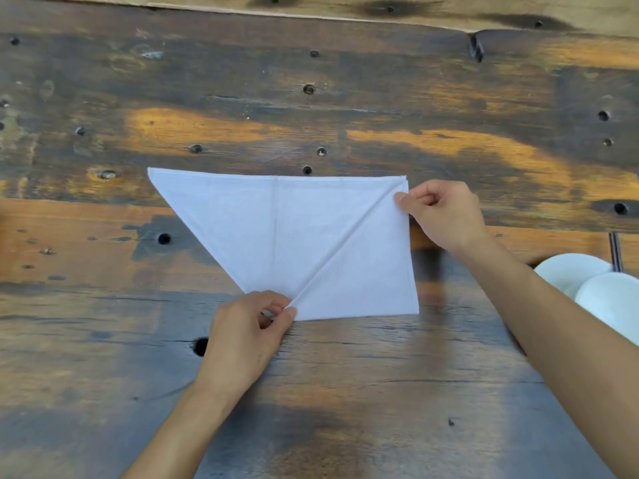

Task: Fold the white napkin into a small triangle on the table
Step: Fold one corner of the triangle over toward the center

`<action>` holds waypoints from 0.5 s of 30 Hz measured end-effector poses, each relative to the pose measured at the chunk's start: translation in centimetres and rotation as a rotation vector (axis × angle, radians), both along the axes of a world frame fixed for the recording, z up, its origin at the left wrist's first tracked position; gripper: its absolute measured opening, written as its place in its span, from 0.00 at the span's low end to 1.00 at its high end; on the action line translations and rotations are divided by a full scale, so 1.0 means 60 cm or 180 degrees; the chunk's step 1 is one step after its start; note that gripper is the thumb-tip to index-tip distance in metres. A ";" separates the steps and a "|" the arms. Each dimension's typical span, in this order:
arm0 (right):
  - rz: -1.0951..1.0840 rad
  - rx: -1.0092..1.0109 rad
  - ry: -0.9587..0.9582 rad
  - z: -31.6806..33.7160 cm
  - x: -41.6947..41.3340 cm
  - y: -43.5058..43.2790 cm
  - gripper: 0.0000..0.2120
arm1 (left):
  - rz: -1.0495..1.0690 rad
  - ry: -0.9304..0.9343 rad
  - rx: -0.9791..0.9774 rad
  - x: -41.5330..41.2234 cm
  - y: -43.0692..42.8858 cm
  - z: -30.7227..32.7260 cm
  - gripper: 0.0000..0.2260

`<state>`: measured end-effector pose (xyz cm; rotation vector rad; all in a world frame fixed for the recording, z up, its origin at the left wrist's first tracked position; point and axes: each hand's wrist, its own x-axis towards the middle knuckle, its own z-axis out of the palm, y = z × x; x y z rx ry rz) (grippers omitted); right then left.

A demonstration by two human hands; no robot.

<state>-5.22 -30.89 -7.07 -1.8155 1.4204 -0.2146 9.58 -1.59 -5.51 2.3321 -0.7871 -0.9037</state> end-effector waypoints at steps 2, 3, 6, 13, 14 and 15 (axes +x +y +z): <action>0.0057 -0.0257 0.0022 0.003 -0.004 0.009 0.10 | 0.0076 -0.0075 -0.0016 -0.007 0.005 -0.002 0.05; 0.0095 -0.0428 -0.0006 0.004 -0.004 0.015 0.10 | 0.0154 -0.0020 -0.0028 -0.010 0.007 -0.002 0.06; 0.0365 -0.1048 -0.0098 0.010 -0.004 0.035 0.11 | 0.0341 0.0170 -0.0096 -0.014 0.012 -0.003 0.08; 0.2012 -0.1831 0.0296 0.020 0.031 0.120 0.24 | -0.0180 -0.1147 -0.0439 -0.035 0.020 -0.016 0.11; 0.2243 -0.1819 0.0226 0.019 0.037 0.145 0.24 | -0.0465 -0.1509 -0.0637 -0.040 0.017 -0.020 0.13; 0.2484 -0.1773 0.0147 0.017 0.042 0.170 0.24 | -0.0789 -0.1825 -0.0787 -0.045 0.015 -0.026 0.15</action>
